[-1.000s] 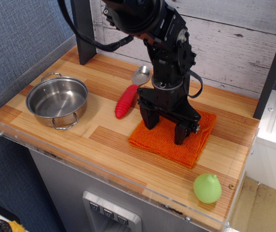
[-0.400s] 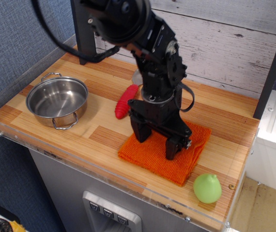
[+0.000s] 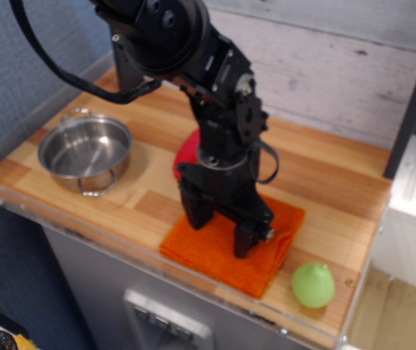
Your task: Move the orange cloth to near the mango.
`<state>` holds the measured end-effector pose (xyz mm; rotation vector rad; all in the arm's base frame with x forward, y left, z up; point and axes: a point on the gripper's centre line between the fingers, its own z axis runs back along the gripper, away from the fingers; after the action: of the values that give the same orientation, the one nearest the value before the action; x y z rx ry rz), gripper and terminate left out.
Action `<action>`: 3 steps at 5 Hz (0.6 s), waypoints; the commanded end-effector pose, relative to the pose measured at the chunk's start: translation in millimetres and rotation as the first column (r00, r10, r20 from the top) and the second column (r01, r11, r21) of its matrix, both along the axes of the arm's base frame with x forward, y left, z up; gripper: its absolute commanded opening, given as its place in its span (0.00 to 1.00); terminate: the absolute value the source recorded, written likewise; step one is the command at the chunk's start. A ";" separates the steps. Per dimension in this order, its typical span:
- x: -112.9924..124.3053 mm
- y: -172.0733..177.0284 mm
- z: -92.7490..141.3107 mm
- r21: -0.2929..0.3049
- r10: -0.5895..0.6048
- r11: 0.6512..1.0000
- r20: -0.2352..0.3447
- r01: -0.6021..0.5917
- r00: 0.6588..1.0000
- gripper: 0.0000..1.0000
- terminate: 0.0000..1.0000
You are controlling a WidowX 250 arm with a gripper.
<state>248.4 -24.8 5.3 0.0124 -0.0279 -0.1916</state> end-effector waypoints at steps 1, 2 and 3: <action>-6.8 12.7 6.9 0.012 0.004 1.000 -0.005 -0.004 1.000 1.00 0.00; -6.8 11.0 12.0 0.014 -0.008 1.000 0.006 0.008 1.000 1.00 0.00; -7.1 9.8 18.5 0.004 -0.012 1.000 0.024 0.012 1.000 1.00 0.00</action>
<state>238.1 -18.6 13.6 0.0145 -0.0199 -0.2016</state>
